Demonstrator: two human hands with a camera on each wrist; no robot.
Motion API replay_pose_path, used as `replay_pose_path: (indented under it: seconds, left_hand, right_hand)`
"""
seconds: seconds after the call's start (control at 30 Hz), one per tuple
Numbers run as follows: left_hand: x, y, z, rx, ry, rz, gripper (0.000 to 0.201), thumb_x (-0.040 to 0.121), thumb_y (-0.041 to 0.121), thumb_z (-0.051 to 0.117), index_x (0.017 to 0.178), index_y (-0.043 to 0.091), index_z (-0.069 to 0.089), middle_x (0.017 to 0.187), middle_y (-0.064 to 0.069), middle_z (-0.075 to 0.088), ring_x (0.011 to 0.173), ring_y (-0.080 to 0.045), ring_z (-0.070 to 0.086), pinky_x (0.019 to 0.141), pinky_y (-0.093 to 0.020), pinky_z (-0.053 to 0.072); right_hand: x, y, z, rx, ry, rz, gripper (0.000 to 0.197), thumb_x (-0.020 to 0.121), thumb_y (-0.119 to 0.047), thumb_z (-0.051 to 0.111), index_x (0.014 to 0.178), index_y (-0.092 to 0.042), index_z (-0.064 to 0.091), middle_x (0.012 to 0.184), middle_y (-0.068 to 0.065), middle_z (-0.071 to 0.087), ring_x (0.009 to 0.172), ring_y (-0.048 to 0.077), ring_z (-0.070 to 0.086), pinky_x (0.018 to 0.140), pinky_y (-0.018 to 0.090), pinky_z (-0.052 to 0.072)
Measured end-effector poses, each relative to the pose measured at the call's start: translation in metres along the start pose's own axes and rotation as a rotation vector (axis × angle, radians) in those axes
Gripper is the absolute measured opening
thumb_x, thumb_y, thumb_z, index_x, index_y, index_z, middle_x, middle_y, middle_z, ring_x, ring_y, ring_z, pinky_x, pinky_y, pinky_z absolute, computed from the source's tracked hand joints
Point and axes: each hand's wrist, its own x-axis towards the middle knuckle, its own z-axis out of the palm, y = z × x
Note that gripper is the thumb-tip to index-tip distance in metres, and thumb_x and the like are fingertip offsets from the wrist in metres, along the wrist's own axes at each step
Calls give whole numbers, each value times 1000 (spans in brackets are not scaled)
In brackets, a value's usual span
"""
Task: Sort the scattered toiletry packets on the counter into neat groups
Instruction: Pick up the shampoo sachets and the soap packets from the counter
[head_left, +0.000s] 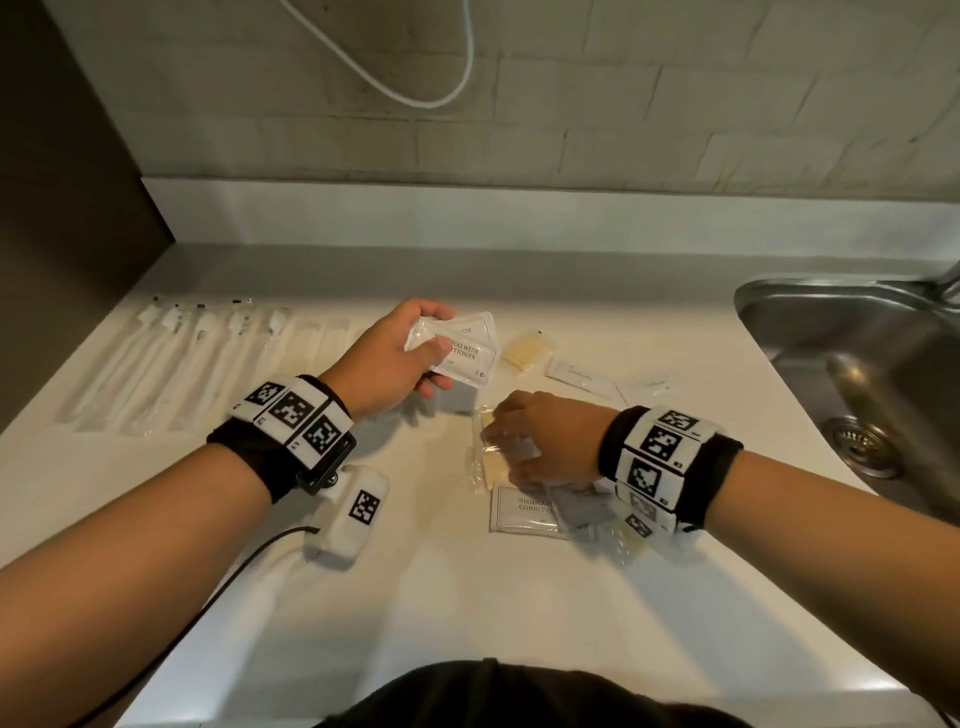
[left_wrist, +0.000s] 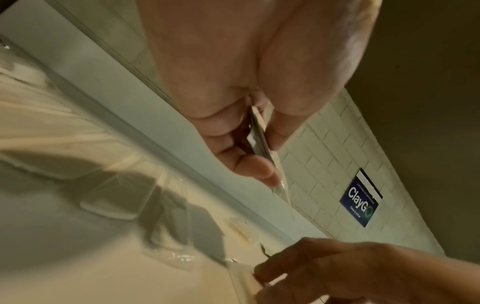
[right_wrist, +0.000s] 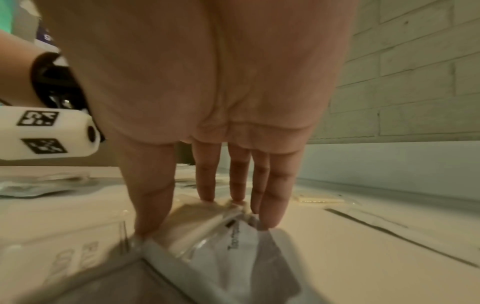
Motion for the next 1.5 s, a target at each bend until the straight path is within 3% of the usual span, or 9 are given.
replay_pose_path:
  seconds: [0.2, 0.27, 0.37, 0.7, 0.87, 1.0, 1.3, 1.43, 1.5]
  left_hand:
    - [-9, 4, 24, -44, -43, 6, 26, 99, 14, 51, 123, 23, 51, 113, -5, 66, 76, -19, 71, 67, -28, 59]
    - [-13, 3, 29, -56, -51, 2, 25, 99, 15, 51, 123, 23, 51, 113, -5, 66, 77, -19, 71, 69, -30, 59]
    - [-16, 1, 31, -57, -36, -5, 26, 99, 16, 51, 124, 24, 50, 113, -5, 66, 80, -22, 72, 71, -33, 60]
    - [-21, 11, 29, -63, -17, -10, 29, 101, 15, 48, 127, 25, 46, 116, -2, 64, 77, -23, 73, 58, -28, 55]
    - [-23, 4, 23, -64, -11, -4, 28, 100, 12, 48, 125, 25, 48, 113, -4, 66, 71, -17, 72, 58, -26, 54]
    - [-25, 1, 17, -107, -10, -34, 28, 99, 10, 48, 123, 26, 51, 104, -8, 68, 68, -16, 68, 60, -29, 53]
    - [-39, 6, 7, -226, -29, -99, 40, 93, 1, 34, 116, 23, 58, 107, -12, 68, 74, -24, 68, 61, -32, 53]
    - [-42, 11, 11, -335, -60, -94, 24, 98, 16, 40, 115, 19, 56, 109, -18, 69, 77, -30, 67, 62, -35, 49]
    - [-42, 15, 15, -325, -60, -87, 22, 98, 32, 51, 117, 21, 56, 105, -15, 65, 76, -27, 68, 62, -32, 50]
  right_hand:
    - [-26, -11, 16, -34, 17, -92, 44, 96, -29, 51, 139, -18, 48, 145, -3, 42, 131, 16, 32, 100, 25, 26]
    - [-34, -9, 19, 60, 86, -74, 42, 91, -33, 59, 131, -23, 55, 135, -2, 48, 122, 20, 42, 100, 31, 36]
    - [-48, -10, 23, 49, 81, 3, 37, 79, -47, 67, 108, -25, 60, 106, -4, 53, 100, 18, 52, 81, 35, 49]
    - [-38, -15, 33, 210, -5, 36, 33, 70, -24, 77, 79, -25, 46, 82, -8, 51, 72, 14, 51, 58, 26, 41]
    - [-34, -8, 3, 550, 217, -16, 30, 77, -23, 78, 87, -15, 52, 91, 2, 67, 81, 22, 66, 72, 38, 57]
    - [-27, 5, -25, 791, 407, 28, 28, 80, -17, 76, 101, -17, 57, 97, 6, 70, 81, 21, 69, 73, 35, 59]
    - [-15, 12, -55, 657, 430, 31, 18, 94, -21, 60, 110, -23, 65, 98, -7, 68, 89, 10, 62, 80, 25, 51]
    - [-4, 2, -59, 605, 483, 44, 11, 86, -25, 70, 97, -22, 71, 87, -2, 70, 83, 15, 64, 73, 30, 53]
    - [0, -1, -57, 594, 544, 42, 13, 81, -26, 76, 87, -16, 71, 73, -5, 67, 65, 2, 59, 61, 21, 47]
